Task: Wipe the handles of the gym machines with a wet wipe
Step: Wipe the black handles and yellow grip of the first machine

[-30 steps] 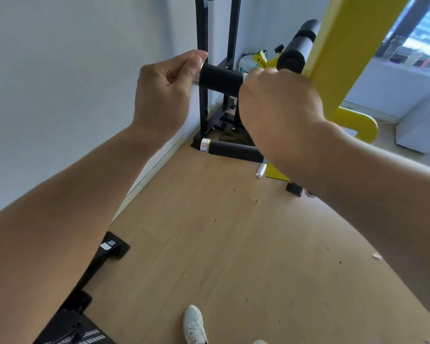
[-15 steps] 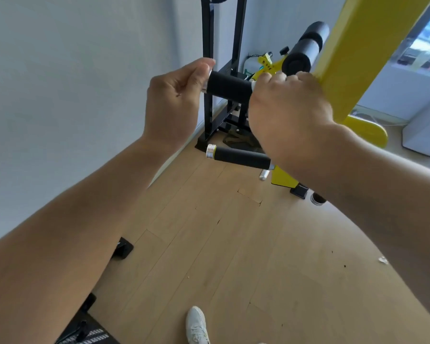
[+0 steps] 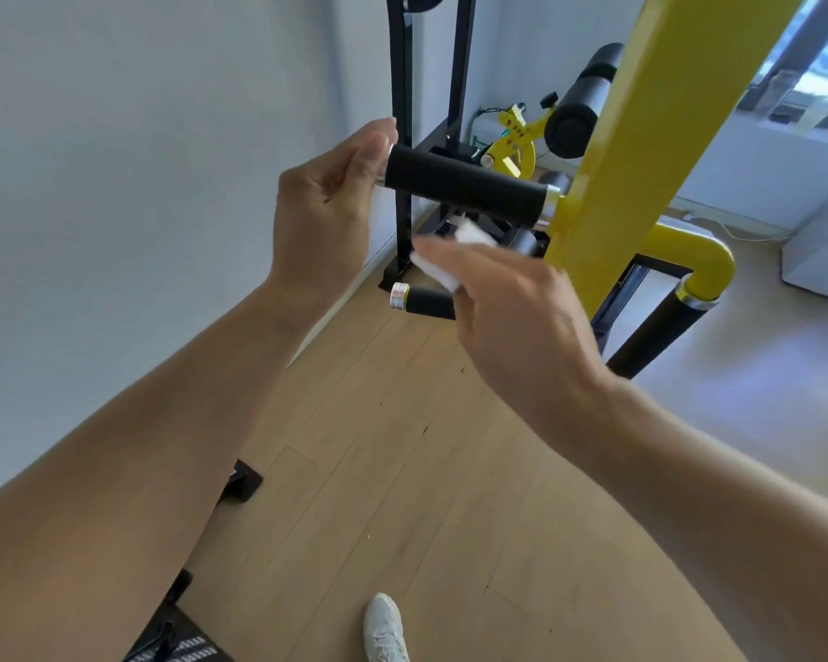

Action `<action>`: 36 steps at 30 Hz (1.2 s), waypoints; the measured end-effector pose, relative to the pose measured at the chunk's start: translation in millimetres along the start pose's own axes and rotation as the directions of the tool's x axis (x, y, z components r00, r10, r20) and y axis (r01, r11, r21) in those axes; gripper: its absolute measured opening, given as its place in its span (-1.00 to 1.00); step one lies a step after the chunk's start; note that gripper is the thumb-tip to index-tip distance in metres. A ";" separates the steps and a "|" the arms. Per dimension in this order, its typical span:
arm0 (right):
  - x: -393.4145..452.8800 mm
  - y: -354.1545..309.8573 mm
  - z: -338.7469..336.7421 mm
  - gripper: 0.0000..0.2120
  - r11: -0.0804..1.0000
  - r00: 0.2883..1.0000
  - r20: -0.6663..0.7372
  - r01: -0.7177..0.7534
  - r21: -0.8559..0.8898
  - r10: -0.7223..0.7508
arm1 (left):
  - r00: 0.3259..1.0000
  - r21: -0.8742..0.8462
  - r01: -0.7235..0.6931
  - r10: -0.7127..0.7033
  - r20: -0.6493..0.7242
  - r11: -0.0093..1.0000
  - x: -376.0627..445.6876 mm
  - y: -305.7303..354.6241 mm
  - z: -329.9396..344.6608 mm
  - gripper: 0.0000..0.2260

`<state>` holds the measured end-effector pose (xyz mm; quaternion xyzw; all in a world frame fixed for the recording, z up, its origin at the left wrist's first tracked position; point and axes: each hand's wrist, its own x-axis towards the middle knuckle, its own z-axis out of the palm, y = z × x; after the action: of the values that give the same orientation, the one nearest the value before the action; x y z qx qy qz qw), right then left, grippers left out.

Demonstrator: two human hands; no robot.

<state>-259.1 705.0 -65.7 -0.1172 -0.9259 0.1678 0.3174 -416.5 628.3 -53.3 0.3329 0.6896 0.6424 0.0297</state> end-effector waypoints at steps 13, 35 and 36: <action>-18.6 29.3 90.7 -0.40 0.925 0.908 0.374 -0.036 -0.378 0.189 | 0.842 0.147 0.488 -0.509 0.182 0.860 -74.5 -88.1 4.1 -0.61; 6.6 13.0 81.6 -0.72 0.940 0.901 0.389 -0.054 -0.338 0.191 | 0.847 0.187 0.475 -0.505 0.166 0.860 -54.3 -72.8 6.4 -0.73; 7.0 12.7 80.0 -0.72 0.932 0.893 0.401 -0.053 -0.359 0.205 | 0.842 0.172 0.489 -0.514 0.161 0.855 -54.9 -72.6 5.6 -0.74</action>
<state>-313.2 700.1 -126.1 -0.1919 -0.9779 0.0487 0.0676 -401.8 609.3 -141.2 0.2050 0.7846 0.5311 0.2457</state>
